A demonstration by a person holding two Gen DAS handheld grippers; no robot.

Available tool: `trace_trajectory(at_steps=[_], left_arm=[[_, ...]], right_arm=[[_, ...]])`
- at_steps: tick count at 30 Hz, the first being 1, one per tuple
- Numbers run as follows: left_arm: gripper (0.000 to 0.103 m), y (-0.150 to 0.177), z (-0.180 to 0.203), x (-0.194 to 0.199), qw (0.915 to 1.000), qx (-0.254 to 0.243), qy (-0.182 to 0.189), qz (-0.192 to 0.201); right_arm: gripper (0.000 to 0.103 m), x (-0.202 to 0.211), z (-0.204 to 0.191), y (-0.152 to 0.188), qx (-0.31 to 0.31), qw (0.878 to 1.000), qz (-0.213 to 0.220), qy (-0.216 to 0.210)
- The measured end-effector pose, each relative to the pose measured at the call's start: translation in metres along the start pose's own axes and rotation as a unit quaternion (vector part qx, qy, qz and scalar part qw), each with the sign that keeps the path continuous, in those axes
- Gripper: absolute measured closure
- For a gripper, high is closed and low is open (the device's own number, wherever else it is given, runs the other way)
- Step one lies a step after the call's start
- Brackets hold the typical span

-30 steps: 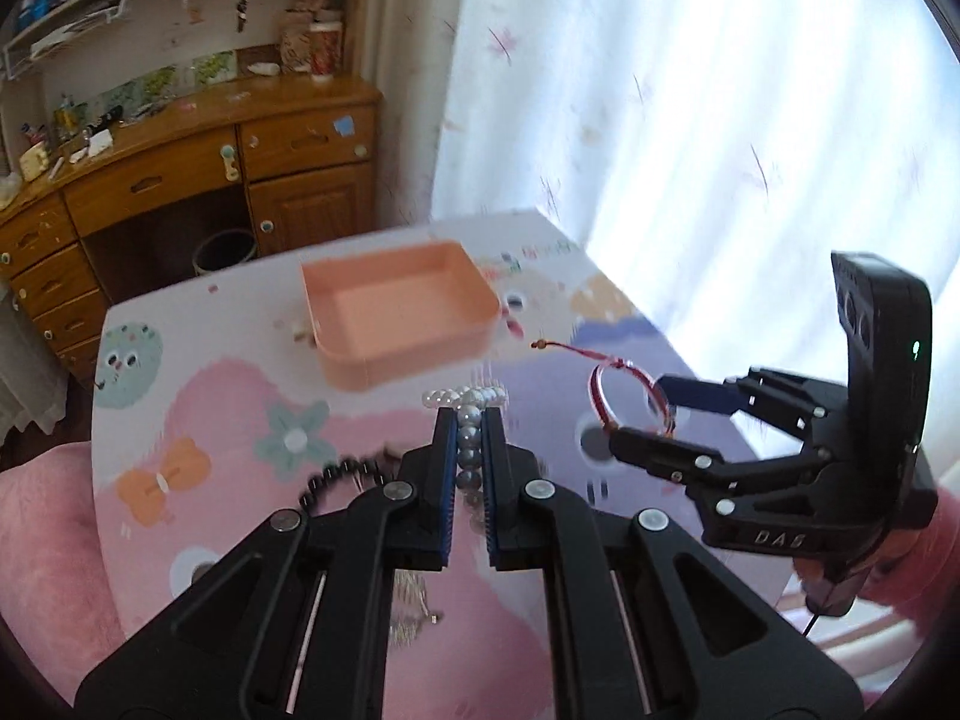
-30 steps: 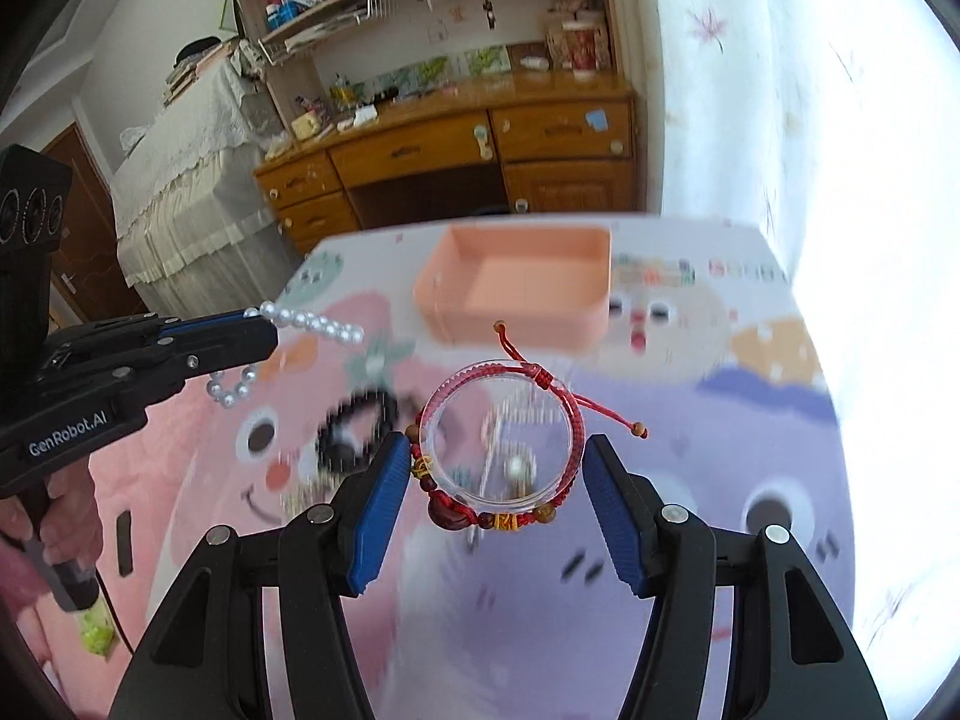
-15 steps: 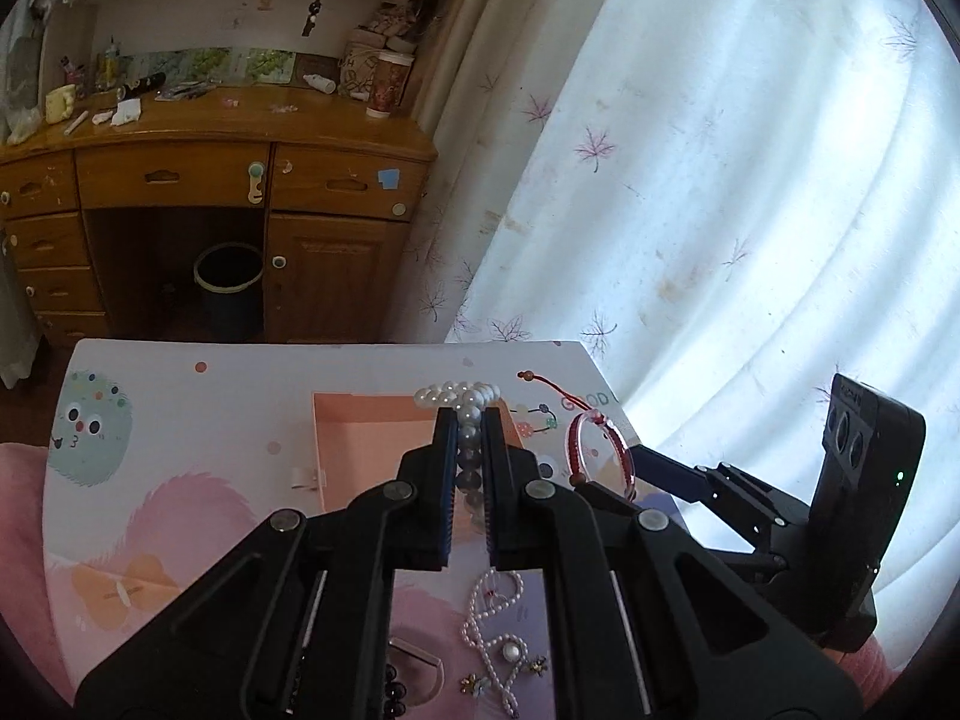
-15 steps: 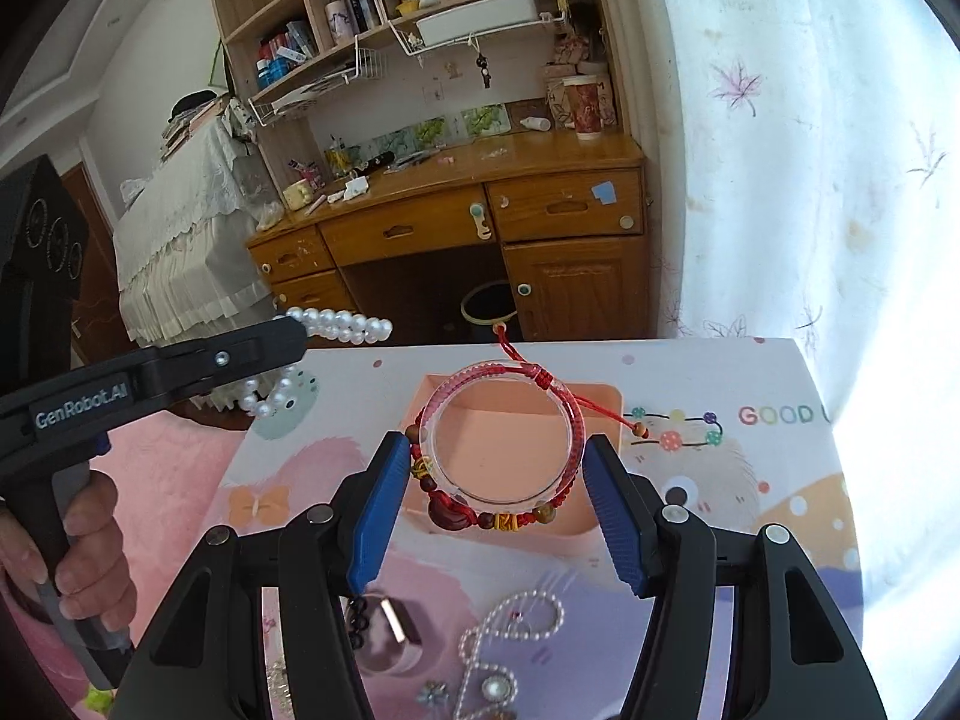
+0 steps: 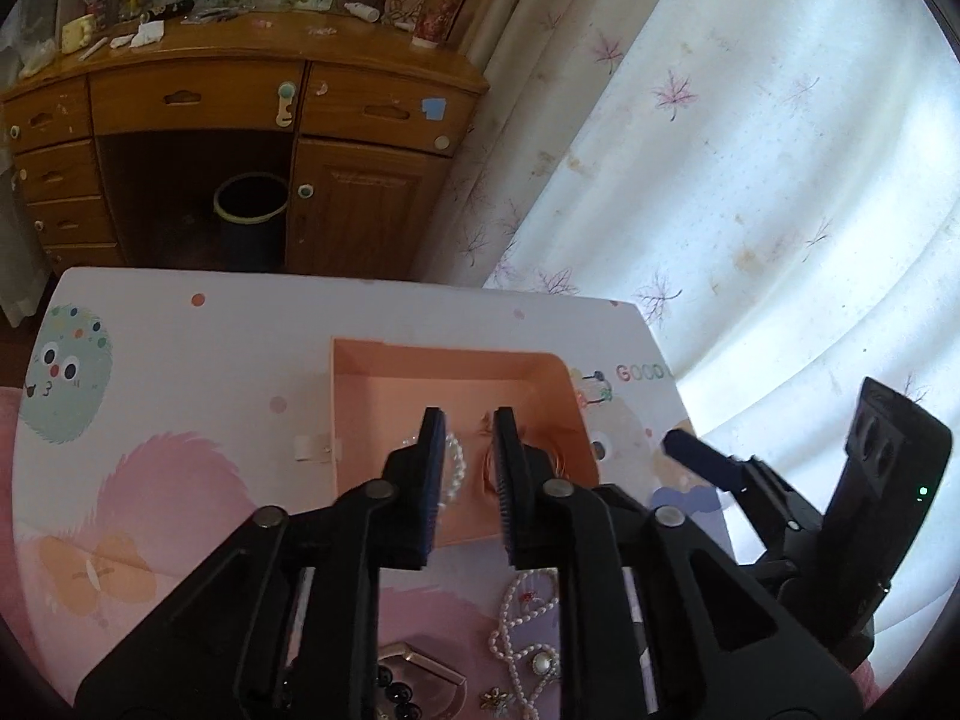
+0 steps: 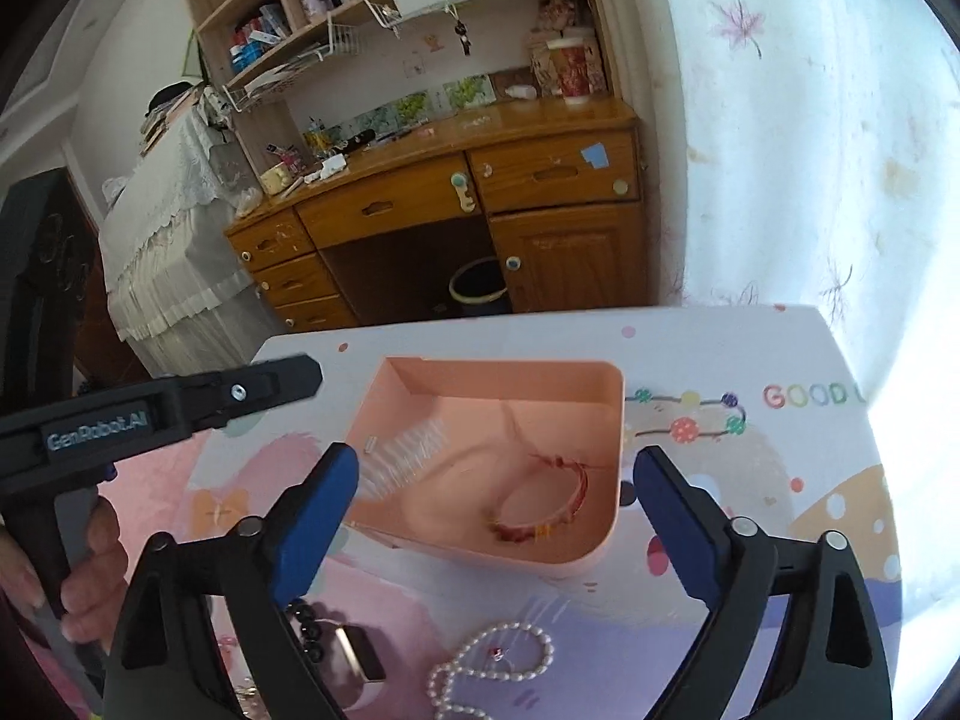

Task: Organize jewelry
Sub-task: 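Carry both pieces over the pink tray and open both tools to drop them, then grasp the rhinestone leaf hair clip with the left tool while the right tool grasps the small gold charm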

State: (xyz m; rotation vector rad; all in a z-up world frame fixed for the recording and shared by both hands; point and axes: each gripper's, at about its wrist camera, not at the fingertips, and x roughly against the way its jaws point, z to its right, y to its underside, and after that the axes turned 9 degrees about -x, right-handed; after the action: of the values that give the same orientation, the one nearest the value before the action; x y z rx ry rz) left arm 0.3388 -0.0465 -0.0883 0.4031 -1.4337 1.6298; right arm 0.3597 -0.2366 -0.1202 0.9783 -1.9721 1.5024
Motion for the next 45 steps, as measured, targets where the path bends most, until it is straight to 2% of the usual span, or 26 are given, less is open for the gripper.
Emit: trace_trajectory(at_steps=[1,2,3,6,9,17,26,29,32,37,41,45], left_arm=[[0.065,0.003,-0.004,-0.001,0.9999,0.006,-0.007,-0.008],[0.049,0.006,-0.008,-0.001,0.9997,0.017,-0.013,-0.012],[0.045,0.009,-0.013,0.001,0.9994,0.030,-0.014,-0.010],[0.045,0.017,-0.025,0.010,0.9985,0.052,-0.011,-0.012],[0.044,0.026,-0.031,0.022,0.9977,0.060,-0.026,-0.020],[0.044,0.062,-0.049,0.059,0.9927,0.107,-0.039,-0.038],[0.044,0.113,-0.057,0.104,0.9873,0.118,-0.084,-0.066],[0.044,0.135,-0.056,0.116,0.9849,0.116,-0.106,-0.072],[0.044,0.159,-0.051,0.127,0.9847,0.108,-0.113,-0.077],[0.044,0.203,-0.039,0.126,0.9780,0.103,-0.131,-0.125],[0.044,0.234,-0.027,0.114,0.9728,0.126,-0.104,-0.164],[0.044,0.253,-0.020,0.101,0.9677,0.159,-0.084,-0.176]], right_arm=[[0.008,-0.001,-0.001,0.001,0.002,1.000,0.002,-0.001],[0.008,0.000,0.000,0.002,0.000,1.000,0.000,-0.003],[0.008,0.000,0.001,0.001,-0.004,1.000,-0.002,-0.007],[0.008,0.004,0.003,-0.002,-0.020,1.000,0.002,-0.014],[0.008,0.016,0.007,0.004,-0.030,0.999,0.002,-0.014],[0.008,0.056,0.027,0.027,-0.089,0.996,-0.024,0.003],[0.008,0.090,0.045,0.082,-0.152,0.985,-0.087,0.011],[0.008,0.094,0.047,0.106,-0.166,0.979,-0.120,0.023],[0.008,0.094,0.048,0.132,-0.178,0.971,-0.153,0.036],[0.009,0.093,0.043,0.169,-0.156,0.969,-0.179,0.070],[0.014,0.091,0.037,0.195,-0.106,0.973,-0.182,0.097],[0.019,0.089,0.034,0.212,-0.075,0.977,-0.167,0.106]])
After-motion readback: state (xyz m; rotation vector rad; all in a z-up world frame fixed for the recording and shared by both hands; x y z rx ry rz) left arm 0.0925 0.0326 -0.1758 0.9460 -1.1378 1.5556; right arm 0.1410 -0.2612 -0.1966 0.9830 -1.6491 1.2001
